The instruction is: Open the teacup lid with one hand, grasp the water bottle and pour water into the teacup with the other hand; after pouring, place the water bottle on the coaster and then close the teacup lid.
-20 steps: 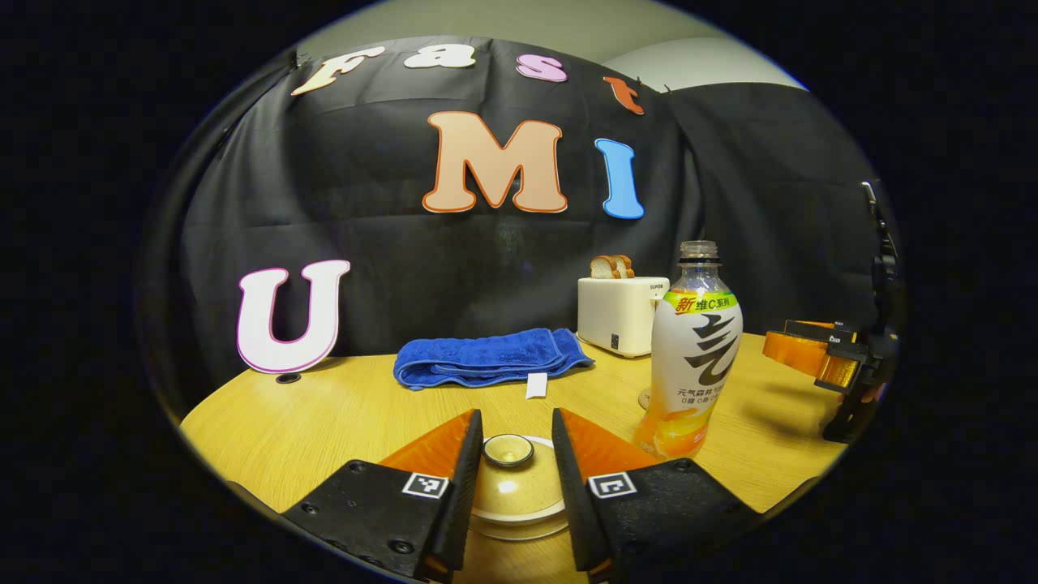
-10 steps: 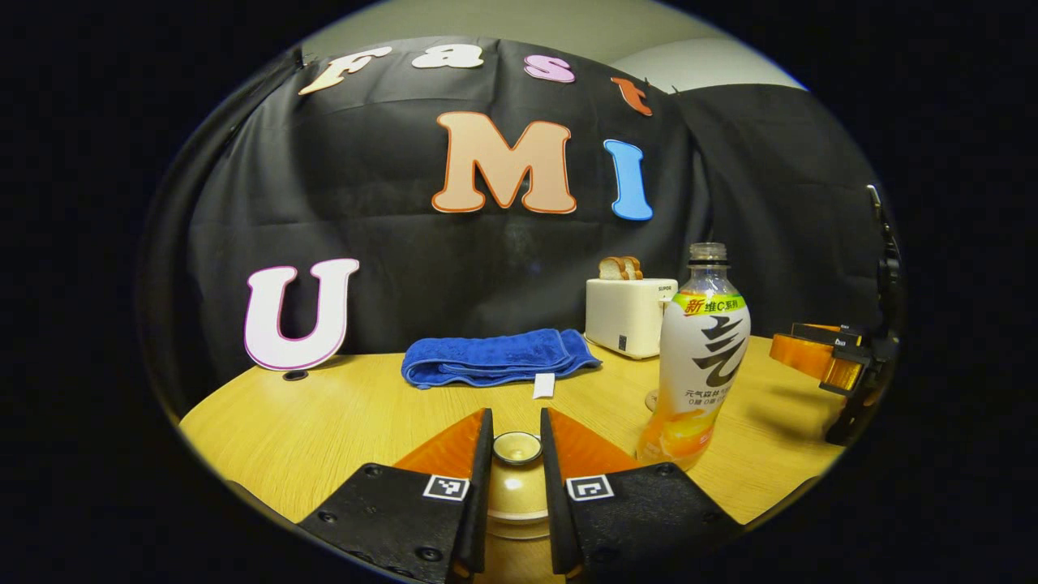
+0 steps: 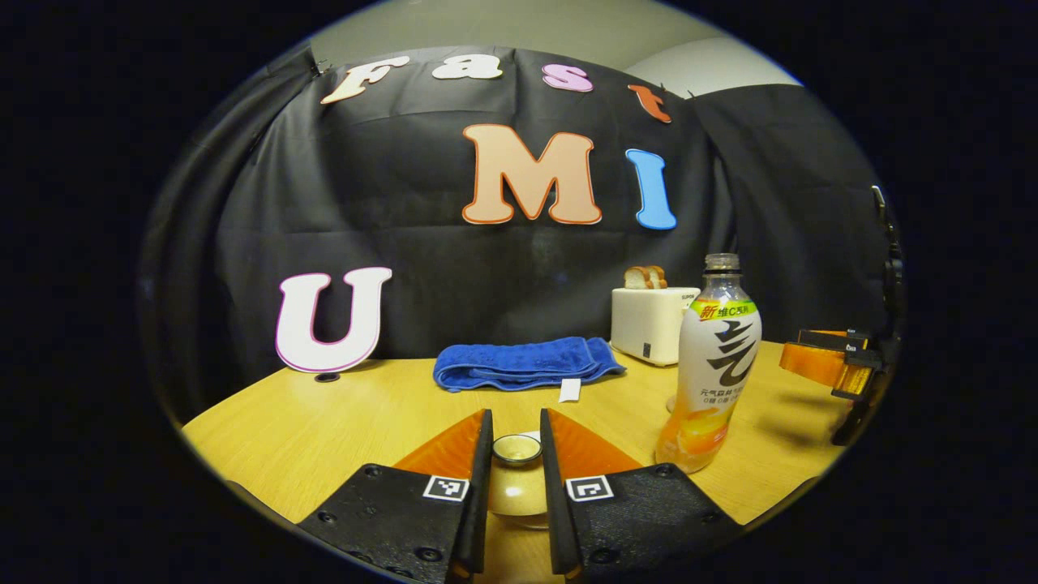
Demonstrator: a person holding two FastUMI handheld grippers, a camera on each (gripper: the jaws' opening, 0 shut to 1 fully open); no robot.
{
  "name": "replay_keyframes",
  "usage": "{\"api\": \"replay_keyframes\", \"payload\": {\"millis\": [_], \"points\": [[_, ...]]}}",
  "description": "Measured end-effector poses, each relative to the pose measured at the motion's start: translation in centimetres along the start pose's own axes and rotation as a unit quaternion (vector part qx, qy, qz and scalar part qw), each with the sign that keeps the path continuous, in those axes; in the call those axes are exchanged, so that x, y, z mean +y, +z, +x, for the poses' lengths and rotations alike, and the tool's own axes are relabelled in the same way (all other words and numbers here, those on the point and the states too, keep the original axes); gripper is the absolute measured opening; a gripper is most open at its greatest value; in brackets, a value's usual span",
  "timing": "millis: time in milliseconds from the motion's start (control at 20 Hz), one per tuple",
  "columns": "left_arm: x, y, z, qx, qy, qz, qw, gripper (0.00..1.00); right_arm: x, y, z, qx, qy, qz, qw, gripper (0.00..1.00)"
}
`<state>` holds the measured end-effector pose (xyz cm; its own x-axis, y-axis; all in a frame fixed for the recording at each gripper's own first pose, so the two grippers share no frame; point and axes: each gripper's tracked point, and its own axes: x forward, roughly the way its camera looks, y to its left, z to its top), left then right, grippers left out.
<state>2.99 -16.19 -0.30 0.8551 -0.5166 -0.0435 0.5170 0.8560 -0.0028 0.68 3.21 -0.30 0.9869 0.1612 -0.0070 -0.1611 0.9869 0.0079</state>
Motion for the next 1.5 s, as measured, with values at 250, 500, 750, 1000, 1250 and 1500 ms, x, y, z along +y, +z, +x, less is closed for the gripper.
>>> {"api": "replay_keyframes", "payload": {"millis": [250, 500, 750, 1000, 1250, 1500], "points": [[2.6, 0.3, -2.0, -0.009, 0.055, -0.012, 0.998, 0.29, 5.2, -0.2, 0.2, 0.006, 0.136, 0.005, 0.991, 0.95], [4.5, 0.5, -3.8, -0.022, 0.083, -0.011, 0.996, 0.29, 7.7, -0.4, 0.3, 0.009, 0.183, 0.007, 0.983, 0.97], [5.7, 0.5, -4.9, -0.025, 0.101, -0.009, 0.995, 0.29, 10.4, -0.6, 0.8, 0.017, 0.213, 0.006, 0.977, 0.95], [7.4, 0.4, -5.9, -0.026, 0.120, -0.009, 0.992, 0.29, 11.8, -1.7, 2.0, 0.047, 0.212, -0.001, 0.976, 0.99], [9.2, 0.3, -6.7, -0.026, 0.132, -0.010, 0.991, 0.29, 12.4, -2.8, 3.6, 0.078, 0.194, -0.010, 0.978, 0.95], [9.8, 0.2, -6.8, -0.025, 0.142, -0.010, 0.990, 0.29, 12.8, -4.3, 5.2, 0.120, 0.170, -0.021, 0.978, 0.97]]}}
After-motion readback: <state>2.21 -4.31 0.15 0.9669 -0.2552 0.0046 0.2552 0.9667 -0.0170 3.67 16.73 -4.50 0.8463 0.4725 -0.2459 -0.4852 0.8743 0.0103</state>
